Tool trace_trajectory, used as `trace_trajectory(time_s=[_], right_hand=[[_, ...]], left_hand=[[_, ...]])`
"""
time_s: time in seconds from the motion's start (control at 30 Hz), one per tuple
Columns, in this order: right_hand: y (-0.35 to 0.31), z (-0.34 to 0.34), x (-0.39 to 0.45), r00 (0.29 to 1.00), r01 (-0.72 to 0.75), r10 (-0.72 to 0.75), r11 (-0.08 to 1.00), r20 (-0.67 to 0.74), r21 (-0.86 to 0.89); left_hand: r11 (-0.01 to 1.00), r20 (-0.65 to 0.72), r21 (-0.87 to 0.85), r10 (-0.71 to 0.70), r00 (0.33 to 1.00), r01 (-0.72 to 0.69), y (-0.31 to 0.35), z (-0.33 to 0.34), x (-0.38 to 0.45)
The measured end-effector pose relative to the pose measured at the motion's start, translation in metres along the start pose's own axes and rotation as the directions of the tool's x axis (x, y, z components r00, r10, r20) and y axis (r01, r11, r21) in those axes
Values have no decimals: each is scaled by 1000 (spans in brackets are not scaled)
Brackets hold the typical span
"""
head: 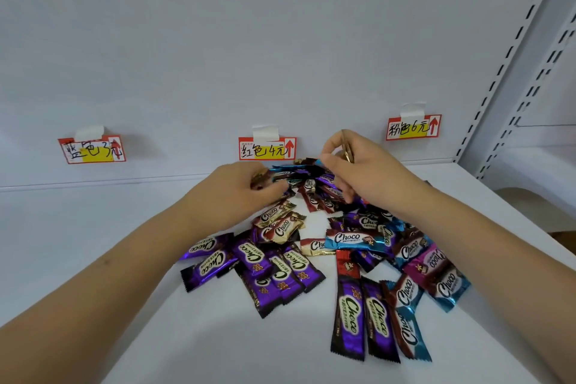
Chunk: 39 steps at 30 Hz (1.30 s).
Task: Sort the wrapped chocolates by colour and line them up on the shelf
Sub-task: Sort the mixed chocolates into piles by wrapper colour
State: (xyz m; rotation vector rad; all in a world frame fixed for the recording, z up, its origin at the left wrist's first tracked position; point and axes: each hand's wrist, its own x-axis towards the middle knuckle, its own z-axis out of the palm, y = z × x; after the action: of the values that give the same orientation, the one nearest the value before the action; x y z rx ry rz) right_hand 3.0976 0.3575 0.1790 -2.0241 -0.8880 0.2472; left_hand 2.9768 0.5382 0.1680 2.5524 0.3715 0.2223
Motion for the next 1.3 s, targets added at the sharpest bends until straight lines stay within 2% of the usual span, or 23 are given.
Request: trace_trajectory(time_s=[0.1,0.17,0.23,0.4,0.47,0.6,0.7,0.83,0.9,0.97,1.03,1.13,1.2,1.3], right_hand=[[2,4,-2,988,148,-150,928,19,-343],[2,7,-2,979,196,-188,806,73,-558],[6,11,2,976,210,-192,695,105,-687],[10,16,8,970,220,-224,621,98,-752],[12,17,10,966,214,-252,635,64,-743],[15,13,12,966,180,-253,795,-47,-580],[17,8,9,956,177,-250,909,-155,-377],[12,2,4,939,177,-222,967,-263,-183],[8,-1,3,935,160,-183,982,-303,-99],[5,-3,3,943,105,-72,991,-326,84],[1,-4,1,953,-3,112,932,-281,362],[1,-8,0,942,-142,287,808,-173,571],[3,-9,2,950,-175,305,707,-72,686],[1,-10,0,957,-198,288,604,20,772]], left_hand=[[974,29,225,5,1000,-11,-3,1,-1],[968,47,251,-8,999,-4,-4,0,0],[970,64,244,-1,998,-15,-2,-2,0],[975,110,222,-10,994,-15,3,-3,-1],[974,127,228,-25,992,-5,2,-4,-1],[958,119,285,5,993,-39,-1,-8,-3],[928,68,365,55,996,-76,2,-8,-6],[895,9,437,100,995,-94,-5,-3,-4],[945,-27,323,71,997,-59,-12,-1,-2],[996,-79,84,18,997,-11,-15,-2,1],[993,-121,-118,-42,992,27,-12,-4,3],[935,-124,-335,-163,979,114,-4,-5,4],[890,-66,-428,-207,976,160,-1,-4,3],[916,35,-366,-161,986,162,3,-4,-2]])
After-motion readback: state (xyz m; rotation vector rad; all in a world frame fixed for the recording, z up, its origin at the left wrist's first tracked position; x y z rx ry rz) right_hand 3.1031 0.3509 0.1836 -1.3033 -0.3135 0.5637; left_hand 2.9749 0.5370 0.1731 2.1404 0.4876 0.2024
